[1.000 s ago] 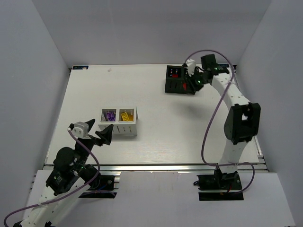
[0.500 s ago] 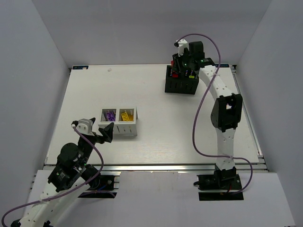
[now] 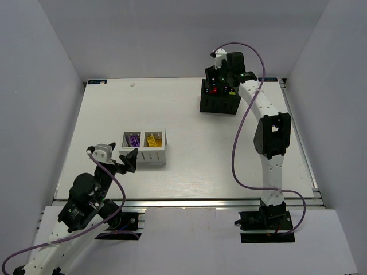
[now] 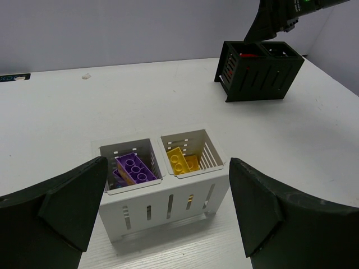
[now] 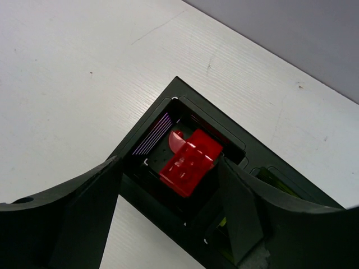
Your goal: Sort the legos into containers by color
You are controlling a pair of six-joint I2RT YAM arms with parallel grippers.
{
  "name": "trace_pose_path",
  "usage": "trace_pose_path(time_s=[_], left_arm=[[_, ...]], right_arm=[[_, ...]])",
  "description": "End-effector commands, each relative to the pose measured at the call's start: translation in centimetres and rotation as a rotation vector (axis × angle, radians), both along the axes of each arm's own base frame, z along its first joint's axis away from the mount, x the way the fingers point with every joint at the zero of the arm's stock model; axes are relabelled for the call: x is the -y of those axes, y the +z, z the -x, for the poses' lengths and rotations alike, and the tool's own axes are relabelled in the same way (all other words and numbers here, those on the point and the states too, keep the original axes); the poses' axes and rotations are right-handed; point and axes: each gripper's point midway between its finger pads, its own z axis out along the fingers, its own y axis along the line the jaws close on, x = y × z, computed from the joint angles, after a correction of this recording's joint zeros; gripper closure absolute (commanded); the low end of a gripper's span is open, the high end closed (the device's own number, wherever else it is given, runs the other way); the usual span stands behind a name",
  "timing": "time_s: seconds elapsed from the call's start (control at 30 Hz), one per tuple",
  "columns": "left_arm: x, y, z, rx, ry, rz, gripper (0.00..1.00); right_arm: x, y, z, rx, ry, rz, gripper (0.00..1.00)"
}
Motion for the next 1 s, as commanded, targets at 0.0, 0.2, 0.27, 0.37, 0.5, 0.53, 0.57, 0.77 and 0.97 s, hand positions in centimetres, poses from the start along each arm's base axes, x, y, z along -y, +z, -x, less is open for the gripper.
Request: trace_pose_path(time_s=[0.0, 0.2, 0.27, 0.37, 0.5, 0.53, 0.57, 0.77, 0.97], left_arm=[[0.1, 0.2, 0.1, 0.010, -0.008, 0.007, 0.02], [0.5, 0.3, 0.3, 0.016, -0.034, 0.015, 0.02], [0.9, 0.3, 0.4, 0.014, -0.056, 0.013, 0.02], [2.0, -0.1, 0.4, 0.004, -0.109, -0.002, 0.02], [3.2, -0.6, 0.3, -0.024, -0.160, -0.026, 0.02], [3.3, -0.5, 0.3, -0.026, -0.166, -0.022, 0.02], [3.5, -0.5, 0.3, -0.031, -0.172, -0.025, 0.02], [4.1, -0.8, 0.5, -0.038, -0.204, -0.034, 0.02], [4.2, -0.9, 0.6, -0.038, -0.214, -0.030, 0.02]], right_arm=[[0.6, 6.3, 0.2, 0.123, -0.033, -0.034, 0.26], [0.8, 12.5, 6.5, 0.140, 0.065, -0.136, 0.56], [0.9, 10.2, 9.9, 0.075, 0.109, -0.160, 0.58], [2.3, 9.6, 15.5, 0.049, 0.119, -0.189, 0.34], [5.2, 8.0, 20.9, 0.000, 0.008, -0.154, 0.16], [5.9, 7.1, 21.8, -0.022, -0.019, -0.136, 0.14], [6.9, 4.5, 22.8, -0.061, -0.053, -0.102, 0.13], [9.6, 2.1, 27.8, 0.031, -0.091, -0.058, 0.11], [10.6, 2.7, 29.8, 0.135, -0.101, -0.068, 0.11]])
